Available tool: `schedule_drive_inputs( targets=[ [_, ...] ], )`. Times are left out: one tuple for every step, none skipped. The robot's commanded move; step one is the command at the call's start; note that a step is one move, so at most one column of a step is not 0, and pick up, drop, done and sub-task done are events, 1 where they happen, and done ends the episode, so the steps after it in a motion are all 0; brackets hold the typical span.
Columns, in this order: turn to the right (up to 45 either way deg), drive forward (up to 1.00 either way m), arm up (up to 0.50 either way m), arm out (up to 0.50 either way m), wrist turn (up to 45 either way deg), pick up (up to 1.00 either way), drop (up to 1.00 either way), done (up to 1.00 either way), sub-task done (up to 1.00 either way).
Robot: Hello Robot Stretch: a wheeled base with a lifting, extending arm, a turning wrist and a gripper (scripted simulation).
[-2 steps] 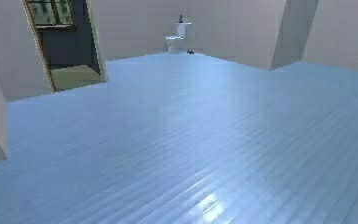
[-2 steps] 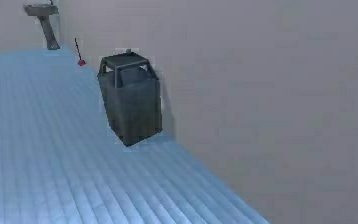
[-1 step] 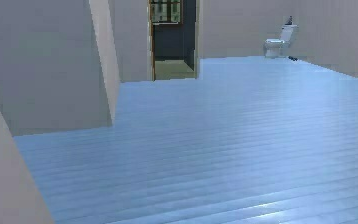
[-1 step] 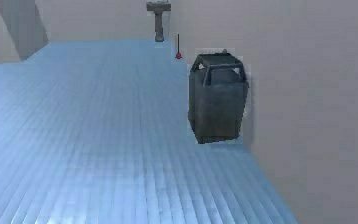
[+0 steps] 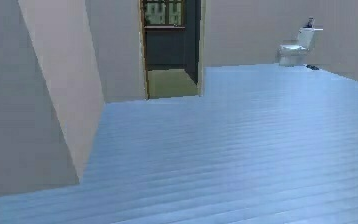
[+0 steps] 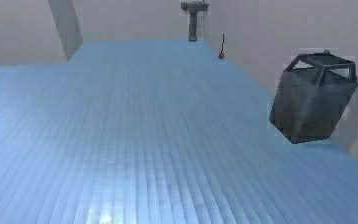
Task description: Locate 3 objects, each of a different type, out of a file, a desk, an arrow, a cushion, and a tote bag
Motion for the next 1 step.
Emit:
schedule_drive_inputs(
  targets=[
    [0.0, 1.0, 0.0, 0.0, 0.0, 0.0, 0.0, 0.0, 0.0]
  ],
)
